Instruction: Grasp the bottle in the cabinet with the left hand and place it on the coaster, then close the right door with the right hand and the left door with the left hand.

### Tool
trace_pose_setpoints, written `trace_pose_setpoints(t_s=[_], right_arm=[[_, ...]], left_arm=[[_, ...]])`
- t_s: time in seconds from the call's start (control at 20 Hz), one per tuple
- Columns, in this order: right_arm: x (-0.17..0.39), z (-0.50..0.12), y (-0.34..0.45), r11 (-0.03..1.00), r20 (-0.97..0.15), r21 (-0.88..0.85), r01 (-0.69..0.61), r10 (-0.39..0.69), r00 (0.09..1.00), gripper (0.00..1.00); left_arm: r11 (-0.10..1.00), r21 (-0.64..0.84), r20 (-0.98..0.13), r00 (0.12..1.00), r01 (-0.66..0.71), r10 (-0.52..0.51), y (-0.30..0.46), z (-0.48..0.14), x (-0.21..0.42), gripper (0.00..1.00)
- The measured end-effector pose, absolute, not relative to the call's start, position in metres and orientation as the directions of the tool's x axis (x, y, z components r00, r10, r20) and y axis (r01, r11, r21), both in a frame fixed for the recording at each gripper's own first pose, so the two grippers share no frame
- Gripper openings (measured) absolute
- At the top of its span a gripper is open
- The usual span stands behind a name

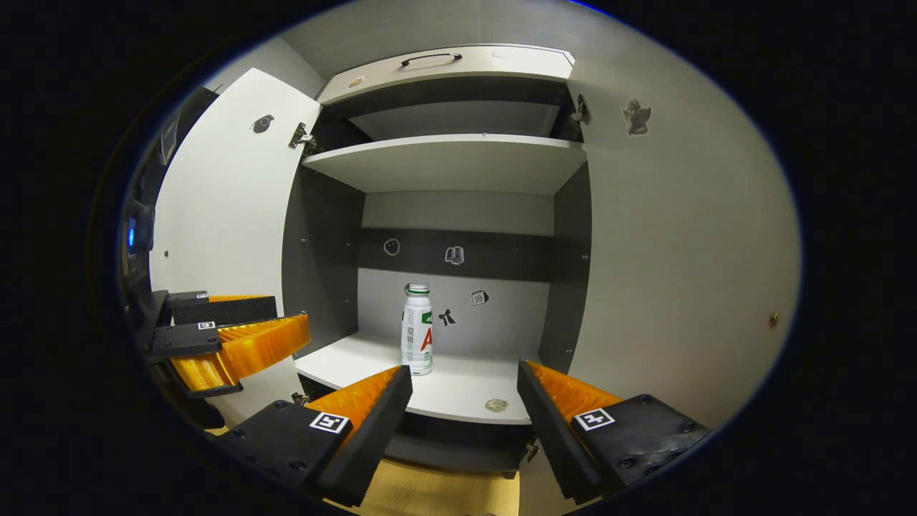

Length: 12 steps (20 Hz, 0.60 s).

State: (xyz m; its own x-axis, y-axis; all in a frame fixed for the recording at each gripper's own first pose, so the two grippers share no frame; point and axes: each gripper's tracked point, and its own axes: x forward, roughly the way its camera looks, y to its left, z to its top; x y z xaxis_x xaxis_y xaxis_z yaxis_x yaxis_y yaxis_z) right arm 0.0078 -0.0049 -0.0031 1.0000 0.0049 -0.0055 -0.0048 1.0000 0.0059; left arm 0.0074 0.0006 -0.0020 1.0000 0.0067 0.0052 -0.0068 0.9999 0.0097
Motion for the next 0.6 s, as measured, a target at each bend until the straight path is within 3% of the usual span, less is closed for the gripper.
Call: trace_pose_setpoints(t_s=[0.6], right_arm=[[0.0142,-0.0062,-0.0035,1.0,-0.008,0.011,-0.009,0.009,1.0,0.98]], left_arm=[[1.0,0.022,0.005,1.0,0.019,-0.019,-0.002,-0.0049,0.0133,0.92]])
